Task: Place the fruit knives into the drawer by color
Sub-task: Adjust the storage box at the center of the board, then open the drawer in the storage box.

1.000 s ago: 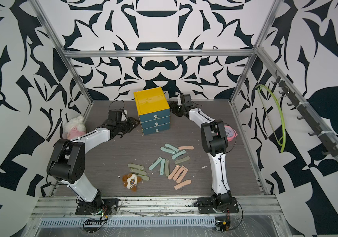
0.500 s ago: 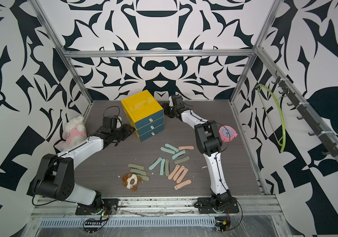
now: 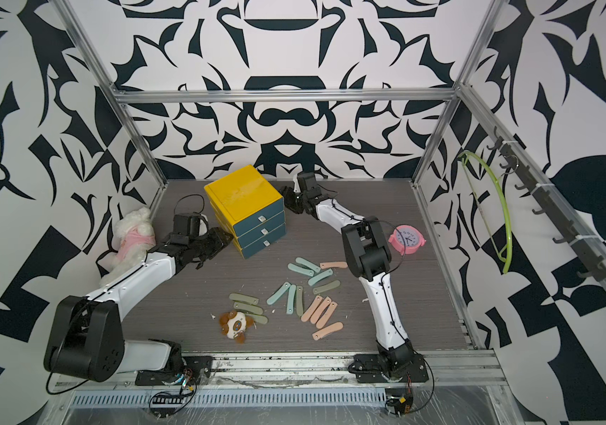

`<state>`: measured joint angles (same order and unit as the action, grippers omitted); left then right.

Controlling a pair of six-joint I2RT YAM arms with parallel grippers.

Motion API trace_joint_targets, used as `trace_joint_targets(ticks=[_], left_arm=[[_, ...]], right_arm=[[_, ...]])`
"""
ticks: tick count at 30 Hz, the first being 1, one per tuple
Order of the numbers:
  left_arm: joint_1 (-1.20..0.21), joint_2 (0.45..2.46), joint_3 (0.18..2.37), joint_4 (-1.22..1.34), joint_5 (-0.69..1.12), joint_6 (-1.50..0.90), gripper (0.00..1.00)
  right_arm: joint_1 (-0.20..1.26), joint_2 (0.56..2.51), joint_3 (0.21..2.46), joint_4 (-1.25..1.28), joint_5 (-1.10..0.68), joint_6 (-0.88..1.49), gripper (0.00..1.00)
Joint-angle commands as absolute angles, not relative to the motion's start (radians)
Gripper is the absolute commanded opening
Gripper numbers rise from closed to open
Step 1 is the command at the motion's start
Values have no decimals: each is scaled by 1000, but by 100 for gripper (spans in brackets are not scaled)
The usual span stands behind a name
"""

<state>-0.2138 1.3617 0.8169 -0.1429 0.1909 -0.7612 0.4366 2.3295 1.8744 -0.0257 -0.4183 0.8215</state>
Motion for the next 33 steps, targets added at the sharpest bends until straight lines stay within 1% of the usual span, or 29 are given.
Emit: trace_joint_targets(ticks=[1,6,9,13,16,20,23,24,26,31,32,33], left_arm=[[-206,1336,851,-151,203,-741,52],[-187,1311,863,-181,190,-737,55],[-166,1282,874,-218,188,-735,57],[-152,1157,893,-301,194,-731,59],[-152,1058,884,-327,176,-744,62],[-153,971,896,-306,184,-747,70],[-152,968,915,-251,212,-736,79],[-152,977,921,-235,216,-736,84],[-152,995,929,-196,220,-748,99],[-152,1088,917,-6,282,-797,99],[-153,1116,922,12,294,-802,99],[-152,1140,930,21,294,-807,100]], right_arm=[[415,2200,1889,-11,-373,830,68],[362,2114,1862,-33,-315,834,69],[333,2040,1807,-31,-287,840,68],[299,1900,1667,12,-291,862,68],[300,1784,1545,25,-290,853,68],[347,1651,1379,69,-328,865,68],[419,1592,1310,73,-329,840,66],[450,1580,1292,82,-319,836,66],[503,1563,1243,140,-304,850,66],[613,1583,1168,303,-223,980,63],[628,1595,1162,329,-214,1007,61],[641,1606,1159,343,-200,1040,58]])
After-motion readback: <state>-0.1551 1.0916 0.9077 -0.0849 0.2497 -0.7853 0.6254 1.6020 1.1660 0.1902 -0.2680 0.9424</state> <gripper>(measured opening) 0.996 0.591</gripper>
